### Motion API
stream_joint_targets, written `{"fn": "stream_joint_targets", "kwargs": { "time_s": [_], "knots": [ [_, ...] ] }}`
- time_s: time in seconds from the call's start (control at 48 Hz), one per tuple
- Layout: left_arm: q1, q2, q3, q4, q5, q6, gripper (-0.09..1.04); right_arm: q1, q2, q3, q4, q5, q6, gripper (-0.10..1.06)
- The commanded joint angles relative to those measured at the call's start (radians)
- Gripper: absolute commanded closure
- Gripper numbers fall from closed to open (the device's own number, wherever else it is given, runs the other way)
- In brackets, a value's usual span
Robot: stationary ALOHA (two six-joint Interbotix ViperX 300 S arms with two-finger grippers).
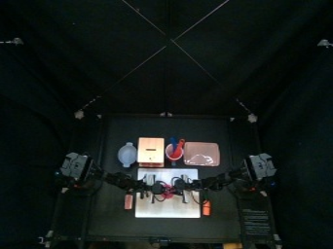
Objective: Get the cutter from the drawer then cut the dough then place the extra dough in the bowl
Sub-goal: Cut the dough
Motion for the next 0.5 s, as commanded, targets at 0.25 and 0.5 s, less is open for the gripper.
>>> {"fn": "stream_joint_targets", "kwargs": {
  "time_s": [0.25, 0.5],
  "knots": [
    [-0.04, 0.11, 0.032, -0.003, 0.083, -0.006, 0.46, -0.012, 0.109, 0.018, 0.003, 0.064, 0.009, 0.48],
    [-0.04, 0.112, 0.032, -0.003, 0.083, -0.006, 0.46, -0.014, 0.109, 0.018, 0.003, 0.064, 0.009, 0.48]
  ]
}}
